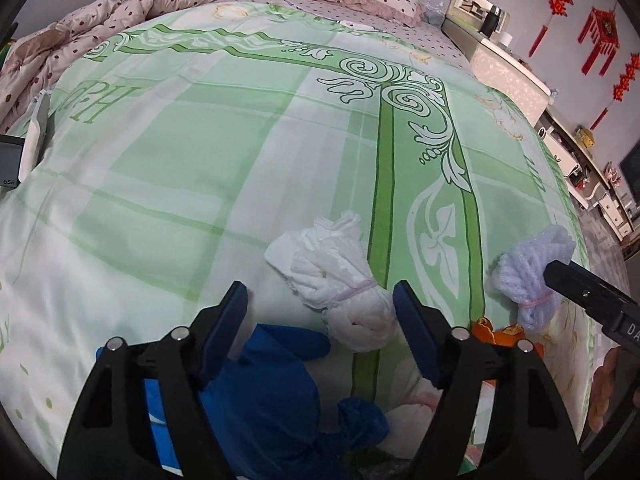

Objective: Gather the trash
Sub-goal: 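Grasp the white tissue with the left tool while the right tool grasps the lavender mesh puff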

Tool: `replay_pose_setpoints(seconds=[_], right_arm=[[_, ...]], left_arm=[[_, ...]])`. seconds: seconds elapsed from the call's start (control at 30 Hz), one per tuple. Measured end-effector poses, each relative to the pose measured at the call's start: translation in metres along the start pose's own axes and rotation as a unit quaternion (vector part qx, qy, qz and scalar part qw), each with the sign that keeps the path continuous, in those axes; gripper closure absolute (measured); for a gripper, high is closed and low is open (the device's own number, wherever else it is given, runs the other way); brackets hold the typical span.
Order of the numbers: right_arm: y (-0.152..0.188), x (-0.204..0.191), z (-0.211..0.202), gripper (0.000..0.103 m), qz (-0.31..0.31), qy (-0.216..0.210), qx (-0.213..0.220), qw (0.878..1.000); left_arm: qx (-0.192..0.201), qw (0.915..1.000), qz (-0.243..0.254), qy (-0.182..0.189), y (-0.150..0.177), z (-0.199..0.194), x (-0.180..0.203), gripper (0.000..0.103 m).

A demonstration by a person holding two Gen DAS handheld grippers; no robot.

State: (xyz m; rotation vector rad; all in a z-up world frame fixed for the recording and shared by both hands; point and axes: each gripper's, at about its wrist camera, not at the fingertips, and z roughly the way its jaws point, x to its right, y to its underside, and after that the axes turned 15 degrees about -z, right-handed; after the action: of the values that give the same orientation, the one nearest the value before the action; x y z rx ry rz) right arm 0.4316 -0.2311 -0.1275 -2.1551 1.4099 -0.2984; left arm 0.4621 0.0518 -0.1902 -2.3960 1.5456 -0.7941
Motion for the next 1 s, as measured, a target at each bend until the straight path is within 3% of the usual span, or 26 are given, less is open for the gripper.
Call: replay_pose_setpoints(seconds=[0.13, 0.33, 0.53, 0.8, 1.0], right_arm=[[0.003, -0.001, 0.009, 0.045, -0.002, -0.013, -0.006, 1.000], [0.007, -0.009, 0.008, 0.059, -0.014, -0.029, -0.006, 0.999], [0.007, -0.005, 0.002, 0.075, 0.009, -0.035, -0.002, 0.999], [0.006, -0.003, -0.034, 0.076, 0.023, -0.027, 0.020, 0.999], [0.009, -0.006, -0.089, 0.076, 0.032, -0.022, 0.049, 0.998]], left_arm=[[-0.005, 0.9998, 0.002, 0.022, 0.003, 0.002, 0.005, 0.064], [0.006, 0.9989, 0.040, 0.024, 0.012, -0.002, 0.018, 0.073], [0.010, 0.9990, 0.034, 0.026, 0.011, -0.006, 0.014, 0.077], [0.033, 0.9987, 0.028, 0.025, 0.006, -0.042, 0.010, 0.078], [0.056, 0.9976, 0.030, 0.026, 0.007, -0.089, 0.011, 0.078]])
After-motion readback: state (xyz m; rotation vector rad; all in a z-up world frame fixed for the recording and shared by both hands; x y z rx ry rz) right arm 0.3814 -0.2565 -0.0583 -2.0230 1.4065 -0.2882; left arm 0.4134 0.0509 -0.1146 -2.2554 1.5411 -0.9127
